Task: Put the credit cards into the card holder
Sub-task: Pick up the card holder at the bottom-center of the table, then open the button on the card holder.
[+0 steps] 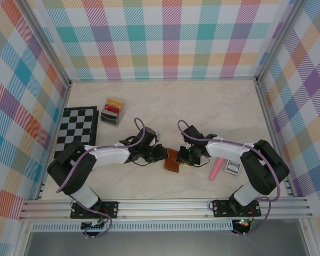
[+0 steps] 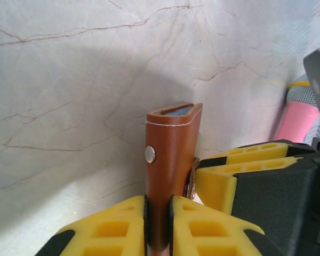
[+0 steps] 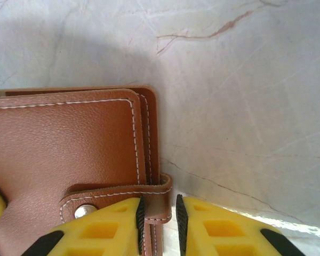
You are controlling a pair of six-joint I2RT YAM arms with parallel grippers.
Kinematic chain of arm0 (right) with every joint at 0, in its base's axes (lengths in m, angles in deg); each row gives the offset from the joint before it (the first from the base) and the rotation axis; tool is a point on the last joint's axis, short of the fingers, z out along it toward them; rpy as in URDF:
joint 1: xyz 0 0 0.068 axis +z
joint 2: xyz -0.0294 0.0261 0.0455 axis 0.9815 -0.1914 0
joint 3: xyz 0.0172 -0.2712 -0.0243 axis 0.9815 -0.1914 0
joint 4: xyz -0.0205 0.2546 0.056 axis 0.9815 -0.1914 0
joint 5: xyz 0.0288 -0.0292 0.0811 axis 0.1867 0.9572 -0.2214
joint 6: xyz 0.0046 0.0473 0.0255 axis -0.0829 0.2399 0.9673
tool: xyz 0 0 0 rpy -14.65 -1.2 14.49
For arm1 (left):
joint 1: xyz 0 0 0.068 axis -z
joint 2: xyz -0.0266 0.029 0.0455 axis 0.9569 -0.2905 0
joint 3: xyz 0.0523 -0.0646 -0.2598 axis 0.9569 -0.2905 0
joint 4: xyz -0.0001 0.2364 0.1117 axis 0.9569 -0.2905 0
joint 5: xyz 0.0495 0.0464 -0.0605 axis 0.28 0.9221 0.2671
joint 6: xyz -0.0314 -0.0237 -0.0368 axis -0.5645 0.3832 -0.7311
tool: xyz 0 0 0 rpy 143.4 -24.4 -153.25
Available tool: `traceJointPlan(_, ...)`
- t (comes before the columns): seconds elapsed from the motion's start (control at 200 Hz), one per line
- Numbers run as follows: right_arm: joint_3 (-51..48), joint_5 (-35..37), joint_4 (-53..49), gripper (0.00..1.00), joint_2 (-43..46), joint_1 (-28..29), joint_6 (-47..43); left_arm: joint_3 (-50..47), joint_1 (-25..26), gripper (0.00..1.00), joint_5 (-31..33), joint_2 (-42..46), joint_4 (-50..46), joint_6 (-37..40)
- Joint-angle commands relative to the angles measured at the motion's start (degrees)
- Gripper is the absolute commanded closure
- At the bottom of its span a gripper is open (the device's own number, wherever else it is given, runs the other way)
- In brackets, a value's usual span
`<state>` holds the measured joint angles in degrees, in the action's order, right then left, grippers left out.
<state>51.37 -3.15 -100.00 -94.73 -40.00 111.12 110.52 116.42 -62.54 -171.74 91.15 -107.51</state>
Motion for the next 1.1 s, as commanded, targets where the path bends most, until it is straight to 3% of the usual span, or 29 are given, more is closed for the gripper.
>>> traceJointPlan(0.0, 2.0, 5.1, -4.7, 0.74, 1.7, 0.5, -0.7, -1.7, 1.0, 0.91, 0.0, 2.4, 4.1, -1.1)
traceJointPlan(0.165, 2.5, 5.1, -3.8, 0.67, 5.6, 1.1, -2.9, -2.0, 1.1, 0.99, 0.1, 2.2, 4.6, -1.3)
traceJointPlan(0.305, 3.4, 2.6, -1.6, 0.59, 5.0, 2.3, -3.8, -1.8, 1.0, 1.0, -0.2, 1.9, 5.0, -1.4)
traceJointPlan(0.76, 6.1, 7.5, -3.1, 0.5, -3.1, 6.3, -4.7, -1.9, 1.0, 1.0, -0.6, 2.2, 5.4, -1.7)
traceJointPlan(0.825, 6.9, 11.0, -5.8, 0.53, -4.1, 6.6, -4.3, -1.9, 1.0, 1.0, -0.5, 2.3, 5.2, -1.7)
traceJointPlan(0.96, 7.7, 17.5, -11.0, 0.68, -3.8, 6.7, -2.9, -2.1, 1.1, 1.0, 0.9, 2.8, 2.9, -1.0)
traceJointPlan(1.095, 7.2, 20.4, -13.4, 0.76, -1.7, 6.4, -2.5, -3.7, 1.1, 1.0, 3.0, 3.8, 1.4, -1.0)
